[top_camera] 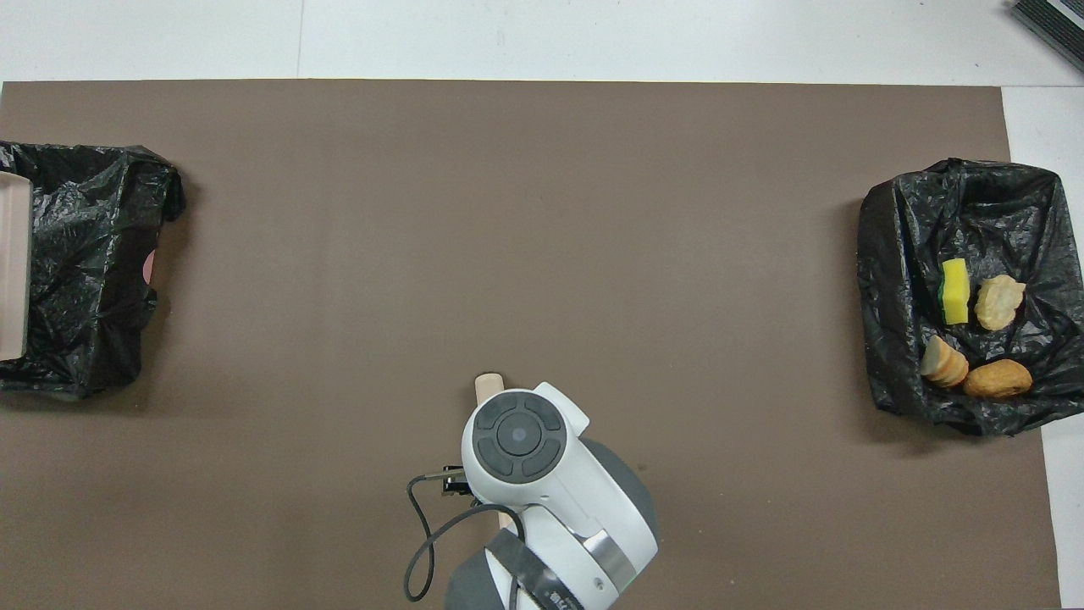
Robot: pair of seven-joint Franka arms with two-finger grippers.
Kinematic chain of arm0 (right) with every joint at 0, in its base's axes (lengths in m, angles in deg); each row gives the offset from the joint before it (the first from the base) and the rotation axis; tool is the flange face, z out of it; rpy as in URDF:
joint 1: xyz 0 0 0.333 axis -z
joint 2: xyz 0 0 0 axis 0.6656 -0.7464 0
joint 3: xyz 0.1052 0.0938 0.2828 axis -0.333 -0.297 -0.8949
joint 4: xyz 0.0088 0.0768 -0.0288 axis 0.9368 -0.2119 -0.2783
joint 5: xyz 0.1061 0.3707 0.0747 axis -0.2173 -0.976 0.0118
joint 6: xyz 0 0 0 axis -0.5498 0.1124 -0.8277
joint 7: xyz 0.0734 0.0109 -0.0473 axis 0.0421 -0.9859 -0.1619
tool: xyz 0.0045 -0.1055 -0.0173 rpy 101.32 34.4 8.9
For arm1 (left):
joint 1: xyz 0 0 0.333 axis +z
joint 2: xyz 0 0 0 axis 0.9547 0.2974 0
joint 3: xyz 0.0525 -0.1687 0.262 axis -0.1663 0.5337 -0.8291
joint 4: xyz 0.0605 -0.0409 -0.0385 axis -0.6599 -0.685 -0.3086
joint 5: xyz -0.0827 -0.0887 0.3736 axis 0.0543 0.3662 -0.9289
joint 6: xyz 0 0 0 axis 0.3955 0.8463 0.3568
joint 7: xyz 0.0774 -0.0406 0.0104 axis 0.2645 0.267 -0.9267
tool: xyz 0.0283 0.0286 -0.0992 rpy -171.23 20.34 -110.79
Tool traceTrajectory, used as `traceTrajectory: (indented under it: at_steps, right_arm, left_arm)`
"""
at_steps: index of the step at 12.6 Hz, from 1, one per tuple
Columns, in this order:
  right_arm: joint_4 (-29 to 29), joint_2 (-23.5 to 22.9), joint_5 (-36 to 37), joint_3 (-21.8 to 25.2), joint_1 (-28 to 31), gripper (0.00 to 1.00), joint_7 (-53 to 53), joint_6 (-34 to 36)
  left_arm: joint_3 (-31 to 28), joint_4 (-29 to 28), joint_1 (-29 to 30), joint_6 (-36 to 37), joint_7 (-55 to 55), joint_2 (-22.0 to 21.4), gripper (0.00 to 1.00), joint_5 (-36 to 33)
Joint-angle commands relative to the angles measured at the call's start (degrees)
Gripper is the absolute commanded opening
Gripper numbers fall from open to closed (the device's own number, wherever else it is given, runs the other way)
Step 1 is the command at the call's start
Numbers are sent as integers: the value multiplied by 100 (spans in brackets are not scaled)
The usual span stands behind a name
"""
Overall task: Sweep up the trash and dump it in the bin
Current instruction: 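Lay the brush down on the table center with the right gripper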
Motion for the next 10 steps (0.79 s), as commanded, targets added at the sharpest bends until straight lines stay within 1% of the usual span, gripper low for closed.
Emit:
traceTrajectory:
  at_steps: [1,2,4,7,9,10]
  right_arm:
    - [430,344,130,-37,546,100,-492,860]
    - [632,441,130,-37,783,100,-817,1168]
    - [1158,477,251,-28,1171,100,-1153,1783]
    - [1748,530,305,-19,1820,100,-1890,2373]
    - [2118,539,331,-10,2269,100,-2540,2838]
    - [2180,556,419,25,2436,100,-2865,2945]
  left_arm:
    - [-19,97,-161,-255,-547,59,0,-957]
    - [-11,-77,-300,-378,-828,-10,0,-1363]
    - [-19,-341,-415,-371,-1278,-160,0,-1778]
    - [-11,-886,-617,-380,-2024,-485,0,-2507]
    - [-19,-1002,-723,-249,-2368,-573,0,-2798]
    - [-19,-1054,-741,-222,-2378,-608,0,-2965]
